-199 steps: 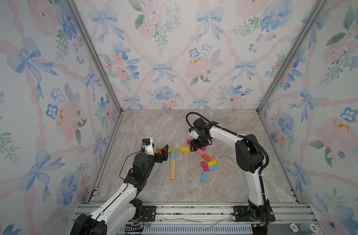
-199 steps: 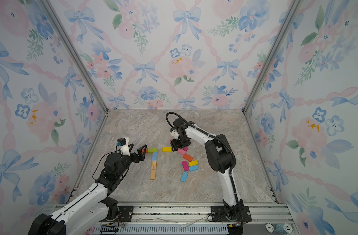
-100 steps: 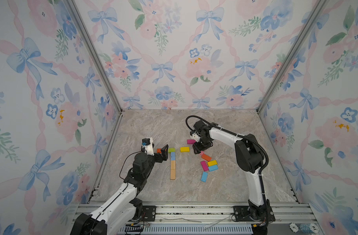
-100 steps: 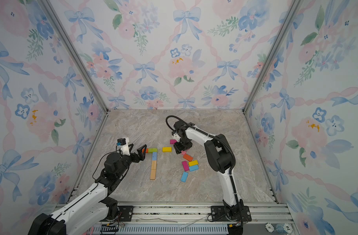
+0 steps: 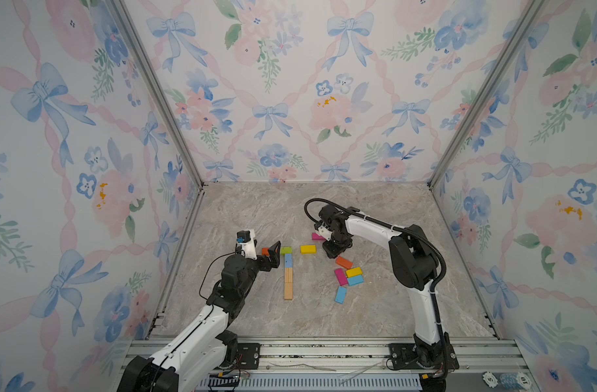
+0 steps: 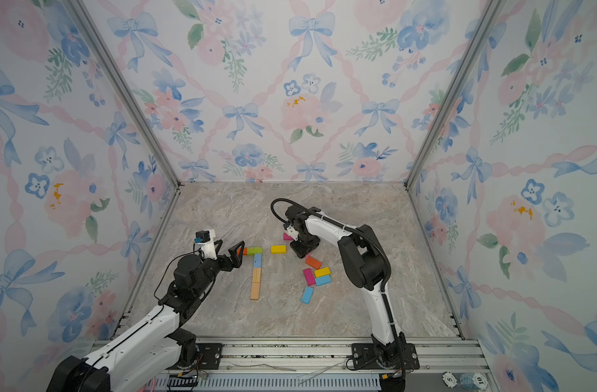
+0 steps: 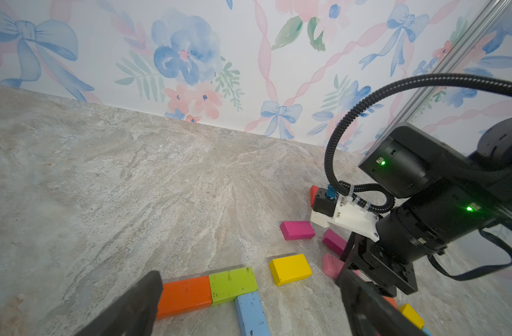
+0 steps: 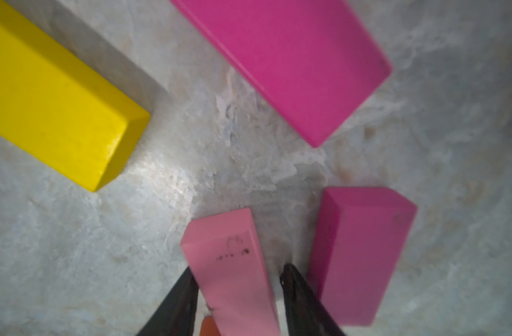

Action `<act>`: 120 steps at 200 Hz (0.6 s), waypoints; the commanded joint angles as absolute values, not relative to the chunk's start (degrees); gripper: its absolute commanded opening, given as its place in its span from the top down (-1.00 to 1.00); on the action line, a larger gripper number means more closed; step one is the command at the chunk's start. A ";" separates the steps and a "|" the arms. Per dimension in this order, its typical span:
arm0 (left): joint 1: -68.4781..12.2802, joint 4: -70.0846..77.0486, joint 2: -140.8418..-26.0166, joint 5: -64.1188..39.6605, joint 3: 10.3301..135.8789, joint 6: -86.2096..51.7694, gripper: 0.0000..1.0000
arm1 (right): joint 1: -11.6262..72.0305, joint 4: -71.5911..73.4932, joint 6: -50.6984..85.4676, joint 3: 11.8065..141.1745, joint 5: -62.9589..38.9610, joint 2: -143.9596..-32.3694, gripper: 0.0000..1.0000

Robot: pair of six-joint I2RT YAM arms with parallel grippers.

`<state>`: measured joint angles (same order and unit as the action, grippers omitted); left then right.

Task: Assemble the number 7 with building blocks
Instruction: Assemble the building block at the center of the board.

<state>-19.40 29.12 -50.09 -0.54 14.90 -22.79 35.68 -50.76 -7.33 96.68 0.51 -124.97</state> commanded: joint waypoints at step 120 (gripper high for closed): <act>-18.89 29.80 -49.92 -0.98 14.78 -23.33 -0.96 | 34.34 -40.99 -22.94 84.72 -5.12 -118.38 0.42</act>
<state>-19.33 29.12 -50.09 -0.54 14.90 -22.79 34.79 -42.59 -16.62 88.55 -1.52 -120.25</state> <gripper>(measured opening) 0.978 0.307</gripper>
